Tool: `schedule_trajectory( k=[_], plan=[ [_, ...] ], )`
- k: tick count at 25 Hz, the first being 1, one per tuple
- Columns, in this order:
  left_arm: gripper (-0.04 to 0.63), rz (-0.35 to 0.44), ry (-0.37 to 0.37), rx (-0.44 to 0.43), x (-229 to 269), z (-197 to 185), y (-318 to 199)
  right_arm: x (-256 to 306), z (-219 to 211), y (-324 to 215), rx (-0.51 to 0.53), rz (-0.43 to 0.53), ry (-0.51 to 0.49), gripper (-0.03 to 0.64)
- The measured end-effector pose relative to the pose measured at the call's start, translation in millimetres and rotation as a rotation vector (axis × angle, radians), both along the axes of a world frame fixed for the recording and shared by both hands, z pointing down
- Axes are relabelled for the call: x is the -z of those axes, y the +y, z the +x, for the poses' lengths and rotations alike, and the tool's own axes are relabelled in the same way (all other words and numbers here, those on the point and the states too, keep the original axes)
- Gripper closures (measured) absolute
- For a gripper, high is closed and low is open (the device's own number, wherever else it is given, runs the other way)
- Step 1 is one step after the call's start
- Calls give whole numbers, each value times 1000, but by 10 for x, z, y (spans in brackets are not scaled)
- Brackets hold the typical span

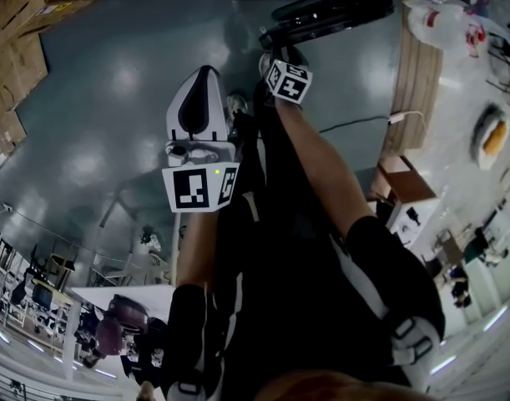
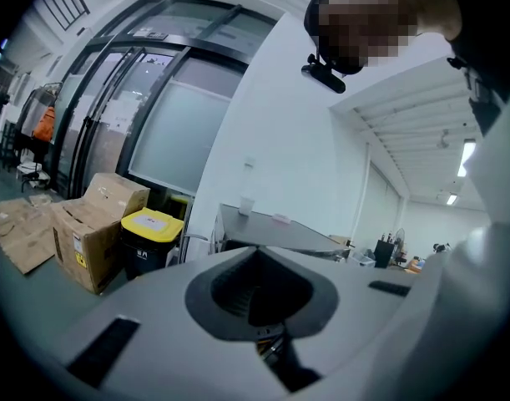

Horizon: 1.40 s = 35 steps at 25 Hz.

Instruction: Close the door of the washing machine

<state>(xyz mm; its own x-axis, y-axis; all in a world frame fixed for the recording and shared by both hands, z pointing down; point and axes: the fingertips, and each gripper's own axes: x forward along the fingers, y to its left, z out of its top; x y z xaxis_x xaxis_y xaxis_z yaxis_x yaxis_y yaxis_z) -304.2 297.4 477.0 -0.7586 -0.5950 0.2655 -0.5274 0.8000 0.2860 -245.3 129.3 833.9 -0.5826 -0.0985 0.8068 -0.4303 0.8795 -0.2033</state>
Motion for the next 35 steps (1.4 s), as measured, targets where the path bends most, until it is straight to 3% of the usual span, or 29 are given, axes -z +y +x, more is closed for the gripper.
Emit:
schedule_trajectory(
  k=[8,22,30,35],
  plan=[
    [589,5,14,28,-21,-308,25,39,-552,28,69,0,-12,474],
    [591,-20,24,64,-89,-728,108,45,-1574,-122,78,12,-31,487],
    [589,-21,18,69,-55,-803,117,-28,-1612,-124,151,71,-21,515],
    [589,-14,-3,62,60,-775,176,77,-1593,6,221,60,-9,517]
  ],
)
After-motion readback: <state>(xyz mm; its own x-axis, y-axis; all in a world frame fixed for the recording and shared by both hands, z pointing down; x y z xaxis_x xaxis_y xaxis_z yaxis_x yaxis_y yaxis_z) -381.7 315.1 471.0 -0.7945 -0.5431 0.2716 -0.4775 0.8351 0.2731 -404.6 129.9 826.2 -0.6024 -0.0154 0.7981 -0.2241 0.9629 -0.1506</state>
